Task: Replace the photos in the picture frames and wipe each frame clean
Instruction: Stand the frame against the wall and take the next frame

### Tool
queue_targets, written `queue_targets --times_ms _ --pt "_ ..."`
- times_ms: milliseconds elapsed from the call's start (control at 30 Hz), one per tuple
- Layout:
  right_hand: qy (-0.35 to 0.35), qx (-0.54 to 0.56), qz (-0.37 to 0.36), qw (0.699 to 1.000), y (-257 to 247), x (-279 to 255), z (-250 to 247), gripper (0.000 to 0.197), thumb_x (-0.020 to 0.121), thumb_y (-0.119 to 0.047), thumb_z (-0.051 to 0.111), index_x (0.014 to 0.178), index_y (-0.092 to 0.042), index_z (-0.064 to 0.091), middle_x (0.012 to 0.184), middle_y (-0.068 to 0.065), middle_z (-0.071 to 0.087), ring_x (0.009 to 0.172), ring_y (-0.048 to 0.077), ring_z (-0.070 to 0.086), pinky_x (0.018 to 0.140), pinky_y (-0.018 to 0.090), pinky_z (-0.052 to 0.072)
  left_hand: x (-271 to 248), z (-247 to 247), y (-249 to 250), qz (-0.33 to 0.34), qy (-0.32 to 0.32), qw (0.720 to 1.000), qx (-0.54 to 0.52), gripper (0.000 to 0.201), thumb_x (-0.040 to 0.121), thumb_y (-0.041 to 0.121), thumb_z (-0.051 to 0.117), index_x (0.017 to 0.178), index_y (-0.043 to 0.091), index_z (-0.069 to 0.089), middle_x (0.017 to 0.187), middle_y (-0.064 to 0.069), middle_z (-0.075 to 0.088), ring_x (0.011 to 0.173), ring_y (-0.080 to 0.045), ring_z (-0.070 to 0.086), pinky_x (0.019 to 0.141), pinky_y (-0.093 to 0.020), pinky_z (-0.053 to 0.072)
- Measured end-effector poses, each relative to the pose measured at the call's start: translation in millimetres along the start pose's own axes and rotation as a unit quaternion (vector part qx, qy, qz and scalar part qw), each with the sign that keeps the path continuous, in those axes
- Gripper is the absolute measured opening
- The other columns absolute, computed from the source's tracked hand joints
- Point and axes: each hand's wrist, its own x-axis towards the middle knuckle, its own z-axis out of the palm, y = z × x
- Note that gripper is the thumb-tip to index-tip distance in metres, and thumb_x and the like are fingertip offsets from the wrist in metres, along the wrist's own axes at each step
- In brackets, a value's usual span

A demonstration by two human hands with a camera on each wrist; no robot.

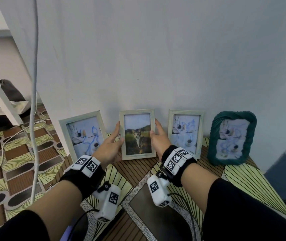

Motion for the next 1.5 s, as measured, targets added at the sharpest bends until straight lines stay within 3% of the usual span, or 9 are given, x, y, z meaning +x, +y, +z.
queue_targets --times_ms 133,200,233,433,567,800,1033,1200,1500 --pt "-0.033 -0.017 -0.020 0.999 2 -4 -3 0.064 0.103 -0.004 0.033 0.150 -0.046 0.022 0.153 0.003 0.038 0.132 0.026 0.047 0.110 0.046 0.040 -3 2 0 -0.013 0.009 1.000 0.001 0.055 0.104 0.030 0.042 0.140 0.066 0.021 0.116 -0.002 0.071 0.055 -0.008 0.052 0.055 -0.024 0.049" --pt "-0.040 -0.024 -0.016 0.999 0 -6 -4 0.069 0.102 -0.001 0.032 0.152 -0.046 0.017 0.153 0.009 0.037 0.126 0.036 0.053 0.104 0.050 0.046 -5 2 3 -0.028 -0.003 1.000 0.005 0.056 0.104 0.029 0.042 0.138 0.068 0.021 0.123 -0.002 0.042 0.100 -0.019 0.034 0.063 -0.029 0.055" --pt "-0.038 -0.028 -0.009 0.999 -2 -8 -5 0.071 0.101 0.000 0.033 0.153 -0.045 0.014 0.151 0.013 0.039 0.122 0.044 0.053 0.099 0.054 0.049 -7 1 5 -0.034 -0.012 0.999 0.017 0.056 0.104 0.030 0.043 0.137 0.070 0.021 0.086 -0.003 0.041 0.074 -0.017 0.035 0.065 -0.031 0.052" --pt "0.033 -0.093 -0.065 0.993 -19 -35 -1 0.063 0.102 -0.024 0.042 0.154 -0.037 0.008 0.155 0.011 0.033 0.119 0.028 0.055 0.098 0.034 0.046 -35 -16 31 0.060 0.035 0.988 0.135 0.052 0.100 0.037 0.050 0.148 0.043 0.031 0.115 0.010 0.060 0.108 -0.016 0.062 0.095 -0.040 0.050" --pt "0.043 -0.056 -0.182 0.981 -32 -60 12 0.038 0.099 -0.017 0.047 0.135 -0.030 0.043 0.138 -0.005 0.052 0.118 0.005 0.050 0.103 0.027 0.040 -67 -44 38 0.181 0.172 0.962 0.108 0.025 0.098 0.021 0.053 0.118 0.035 0.061 0.109 0.002 0.065 0.096 -0.014 0.065 0.070 -0.023 0.057" --pt "-0.074 -0.100 -0.196 0.973 -35 -65 60 0.043 0.100 -0.022 0.050 0.142 -0.022 0.041 0.141 -0.005 0.051 0.129 0.007 0.046 0.111 0.029 0.036 -87 -87 16 0.134 0.301 0.940 0.084 0.052 0.093 0.024 0.059 0.139 0.035 0.037 0.143 -0.003 0.039 0.129 -0.026 0.044 0.101 -0.052 0.046" --pt "-0.138 -0.157 -0.085 0.974 -19 -34 109 0.059 0.103 -0.031 0.041 0.155 -0.016 0.018 0.160 0.006 0.024 0.146 0.021 0.024 0.120 0.038 0.020 -73 -98 -2 0.049 0.168 0.984 0.025 0.062 0.101 0.027 0.044 0.150 0.049 0.014 0.141 0.014 0.048 0.112 0.003 0.058 0.093 -0.037 0.050" --pt "-0.171 -0.122 -0.028 0.977 -12 -27 124 0.037 0.100 -0.023 0.045 0.134 -0.008 0.047 0.133 0.015 0.057 0.119 0.029 0.056 0.105 0.050 0.044 -73 -100 -3 0.026 0.130 0.991 0.001 0.071 0.102 0.017 0.041 0.151 0.049 0.001 0.154 0.007 0.034 0.125 -0.019 0.054 0.104 -0.049 0.047" --pt "-0.153 -0.013 -0.044 0.987 -23 -90 82 0.033 0.098 -0.012 0.049 0.129 -0.019 0.054 0.116 -0.001 0.068 0.108 0.016 0.064 0.099 0.040 0.049 -126 -91 12 0.059 0.047 0.997 -0.012 0.073 0.103 0.016 0.043 0.147 0.058 0.003 0.119 0.036 0.057 0.103 0.006 0.064 0.069 -0.019 0.054"
